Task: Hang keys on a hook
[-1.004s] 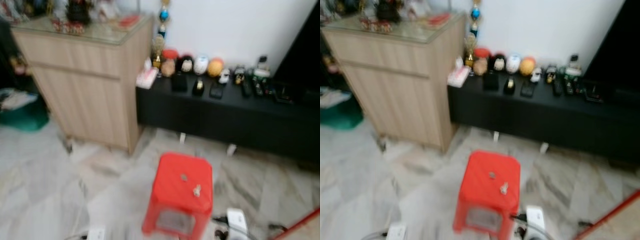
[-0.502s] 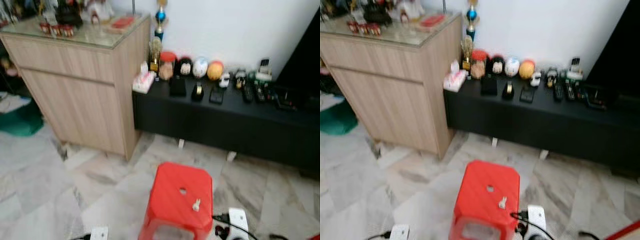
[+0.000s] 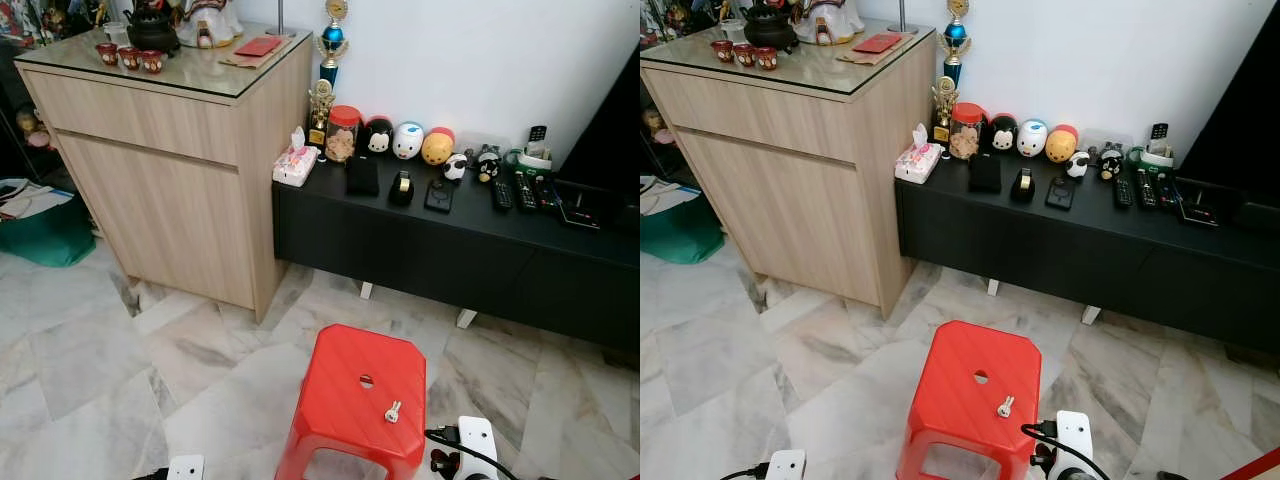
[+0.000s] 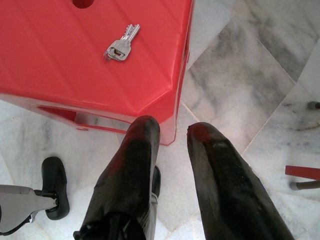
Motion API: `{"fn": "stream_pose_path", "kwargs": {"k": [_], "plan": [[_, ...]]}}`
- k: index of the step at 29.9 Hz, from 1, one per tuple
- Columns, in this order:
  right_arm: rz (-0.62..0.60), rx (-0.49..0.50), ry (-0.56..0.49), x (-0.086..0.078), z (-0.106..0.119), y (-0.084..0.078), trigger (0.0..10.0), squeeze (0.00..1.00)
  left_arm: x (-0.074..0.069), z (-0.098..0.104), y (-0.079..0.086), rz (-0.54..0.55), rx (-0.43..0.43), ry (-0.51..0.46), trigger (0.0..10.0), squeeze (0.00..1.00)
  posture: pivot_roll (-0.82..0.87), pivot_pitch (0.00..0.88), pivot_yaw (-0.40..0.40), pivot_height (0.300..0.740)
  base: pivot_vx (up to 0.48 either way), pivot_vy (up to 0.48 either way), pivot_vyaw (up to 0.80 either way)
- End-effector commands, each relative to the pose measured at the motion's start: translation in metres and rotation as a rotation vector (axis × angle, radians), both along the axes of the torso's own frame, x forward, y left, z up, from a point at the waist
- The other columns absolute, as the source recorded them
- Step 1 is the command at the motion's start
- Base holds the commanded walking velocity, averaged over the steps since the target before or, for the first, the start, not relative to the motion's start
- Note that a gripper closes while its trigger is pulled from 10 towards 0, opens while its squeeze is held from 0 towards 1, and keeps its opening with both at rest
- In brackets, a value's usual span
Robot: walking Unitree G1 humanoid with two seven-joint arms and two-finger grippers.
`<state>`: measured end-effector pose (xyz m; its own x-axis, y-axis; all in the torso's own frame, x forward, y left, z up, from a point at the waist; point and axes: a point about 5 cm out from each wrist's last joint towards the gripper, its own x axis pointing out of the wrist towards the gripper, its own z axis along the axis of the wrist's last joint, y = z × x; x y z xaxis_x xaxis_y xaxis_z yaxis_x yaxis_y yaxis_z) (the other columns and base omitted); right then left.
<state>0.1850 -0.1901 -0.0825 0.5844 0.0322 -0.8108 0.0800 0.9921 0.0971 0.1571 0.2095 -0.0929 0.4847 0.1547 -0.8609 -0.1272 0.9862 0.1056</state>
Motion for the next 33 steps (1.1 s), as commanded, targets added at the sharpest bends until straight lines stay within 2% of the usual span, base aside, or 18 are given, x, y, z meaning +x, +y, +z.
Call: {"fn": "stream_pose_path", "kwargs": {"k": [1, 15, 16, 17, 19, 27, 33], "plan": [[-0.008, -0.007, -0.006, 0.0, 0.001, -0.003, 10.0, 0.0, -0.004, -0.002, -0.003, 0.0, -0.011, 0.015, 10.0, 0.0, 0.06, 0.0, -0.099, 0.74, 0.0, 0.0, 0.0], [-0.008, -0.007, -0.006, 0.0, 0.001, -0.003, 10.0, 0.0, -0.004, -0.002, -0.003, 0.0, -0.011, 0.015, 10.0, 0.0, 0.06, 0.0, -0.099, 0.74, 0.0, 0.0, 0.0], [-0.008, -0.006, -0.007, 0.0, 0.001, -0.003, 10.0, 0.0, -0.004, -0.002, -0.001, 0.002, -0.011, 0.016, 10.0, 0.0, 0.06, 0.0, -0.099, 0.74, 0.0, 0.0, 0.0], [-0.021, -0.007, -0.011, 0.0, 0.001, -0.004, 10.0, 0.0, -0.005, 0.0, 0.011, 0.0, -0.002, 0.015, 10.0, 0.0, 0.06, 0.0, -0.097, 0.74, 0.0, 0.36, 0.0], [-0.041, -0.007, -0.017, 0.0, 0.001, -0.004, 10.0, 0.0, -0.001, 0.004, 0.022, -0.013, 0.011, 0.014, 10.0, 0.0, 0.06, 0.0, -0.097, 0.74, 0.0, 0.0, 0.0], [-0.038, -0.006, -0.013, -0.001, 0.0, -0.004, 10.0, 0.0, 0.007, 0.003, 0.004, -0.015, -0.01, 0.007, 10.0, 0.0, 0.06, 0.0, -0.097, 0.74, 0.0, 0.0, 0.0], [-0.035, -0.006, -0.011, -0.002, 0.0, -0.004, 10.0, 0.0, 0.003, 0.001, 0.0, -0.03, -0.014, 0.012, 10.0, 0.0, 0.06, 0.0, -0.096, 0.74, 0.0, 0.4, 0.0]]}}
